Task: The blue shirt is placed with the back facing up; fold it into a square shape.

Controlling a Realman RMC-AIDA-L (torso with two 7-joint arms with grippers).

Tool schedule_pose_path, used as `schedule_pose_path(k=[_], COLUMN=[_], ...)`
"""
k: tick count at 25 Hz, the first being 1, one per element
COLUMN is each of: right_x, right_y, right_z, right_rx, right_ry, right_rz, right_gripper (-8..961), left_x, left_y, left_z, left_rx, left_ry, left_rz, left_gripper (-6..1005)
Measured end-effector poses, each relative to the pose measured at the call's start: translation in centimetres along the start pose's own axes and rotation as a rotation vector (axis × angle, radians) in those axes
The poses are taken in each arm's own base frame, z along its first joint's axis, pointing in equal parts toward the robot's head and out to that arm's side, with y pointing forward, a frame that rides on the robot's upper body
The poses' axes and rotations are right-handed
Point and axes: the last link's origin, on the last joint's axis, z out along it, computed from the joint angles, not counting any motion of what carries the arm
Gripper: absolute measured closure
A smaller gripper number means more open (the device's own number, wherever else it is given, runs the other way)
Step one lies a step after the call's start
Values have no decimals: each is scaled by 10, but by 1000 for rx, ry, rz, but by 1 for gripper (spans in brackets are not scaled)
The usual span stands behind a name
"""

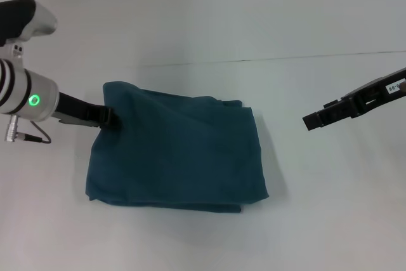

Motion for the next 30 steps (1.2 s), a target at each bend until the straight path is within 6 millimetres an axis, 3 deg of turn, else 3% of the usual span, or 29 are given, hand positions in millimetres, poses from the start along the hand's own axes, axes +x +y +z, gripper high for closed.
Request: schedule_pose_path(k=[3, 11, 18, 21, 22, 27, 30], right_x=[0, 1, 0, 3, 5, 20, 34], right_y=[0, 2, 5, 6, 7, 9, 12], right_z=[0, 2, 1, -1, -1, -3, -4], right_rx=[-1, -3, -47, -64, -73, -109, -146], right_ry=[0, -16, -72, -100, -117, -206, -277], right_rz=[-1, -12, -20, -42, -59, -144, -234], right_gripper=[195, 194, 193, 192, 192, 193, 193], left_x=[-1, -2, -13, -32, -32, -70, -91], left_y=[1, -2, 0, 3, 3, 2, 3], left_z=[-5, -29, -70, -99, -99, -123, -128], left_rx=[-18, -57, -185, -356, -356, -577, -646], left_ry=[-5, 12, 169, 334, 334, 482, 492], left_rz=[0, 2, 95, 164, 164, 242, 283], left_gripper=[846, 630, 322, 185, 160, 36, 43])
